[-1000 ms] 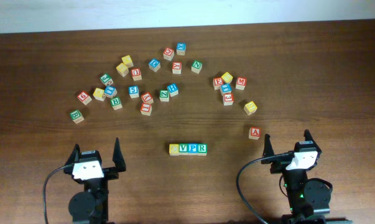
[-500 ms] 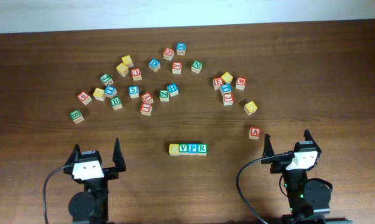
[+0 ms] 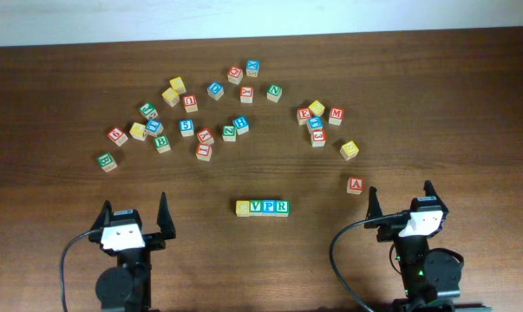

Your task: Spell out CVPR

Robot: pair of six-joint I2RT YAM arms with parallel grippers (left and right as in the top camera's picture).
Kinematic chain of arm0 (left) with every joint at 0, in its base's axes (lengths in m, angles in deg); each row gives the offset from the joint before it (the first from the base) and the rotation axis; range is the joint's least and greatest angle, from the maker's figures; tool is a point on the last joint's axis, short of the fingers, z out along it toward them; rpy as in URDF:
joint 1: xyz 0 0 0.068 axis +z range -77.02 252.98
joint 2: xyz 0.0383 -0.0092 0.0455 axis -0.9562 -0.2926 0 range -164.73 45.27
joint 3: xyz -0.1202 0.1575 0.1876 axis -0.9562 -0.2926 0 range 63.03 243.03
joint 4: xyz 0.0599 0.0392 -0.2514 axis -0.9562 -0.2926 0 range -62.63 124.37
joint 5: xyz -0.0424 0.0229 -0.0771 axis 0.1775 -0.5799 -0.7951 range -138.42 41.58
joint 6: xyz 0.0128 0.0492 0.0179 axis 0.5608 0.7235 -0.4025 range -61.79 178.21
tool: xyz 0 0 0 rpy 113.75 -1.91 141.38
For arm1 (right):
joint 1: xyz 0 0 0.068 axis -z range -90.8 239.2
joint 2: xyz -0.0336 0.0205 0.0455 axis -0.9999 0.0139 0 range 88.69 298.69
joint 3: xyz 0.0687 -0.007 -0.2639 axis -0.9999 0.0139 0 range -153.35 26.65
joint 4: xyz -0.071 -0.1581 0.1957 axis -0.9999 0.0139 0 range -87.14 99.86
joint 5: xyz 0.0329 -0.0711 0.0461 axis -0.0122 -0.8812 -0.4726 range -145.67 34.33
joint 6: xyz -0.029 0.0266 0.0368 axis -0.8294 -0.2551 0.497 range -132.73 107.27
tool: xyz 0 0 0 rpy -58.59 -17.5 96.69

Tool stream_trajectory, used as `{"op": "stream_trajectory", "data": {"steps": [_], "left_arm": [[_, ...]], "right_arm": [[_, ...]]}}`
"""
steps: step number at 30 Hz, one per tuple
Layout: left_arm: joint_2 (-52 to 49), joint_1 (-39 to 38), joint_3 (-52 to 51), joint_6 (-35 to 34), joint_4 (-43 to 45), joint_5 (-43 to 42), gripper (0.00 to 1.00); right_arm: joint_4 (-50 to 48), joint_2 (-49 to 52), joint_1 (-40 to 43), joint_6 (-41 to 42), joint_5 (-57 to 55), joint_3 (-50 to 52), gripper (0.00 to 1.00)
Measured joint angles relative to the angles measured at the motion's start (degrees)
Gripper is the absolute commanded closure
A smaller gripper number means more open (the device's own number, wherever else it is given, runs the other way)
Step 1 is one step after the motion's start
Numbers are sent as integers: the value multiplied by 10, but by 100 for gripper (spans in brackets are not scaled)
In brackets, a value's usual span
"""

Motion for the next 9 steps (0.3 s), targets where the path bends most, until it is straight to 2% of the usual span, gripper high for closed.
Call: {"op": "stream_trajectory", "data": {"steps": [9], "left_arm": [[0, 0, 0, 0, 0, 0, 1]], "right_arm": [[0, 0, 0, 0, 0, 0, 2]]}}
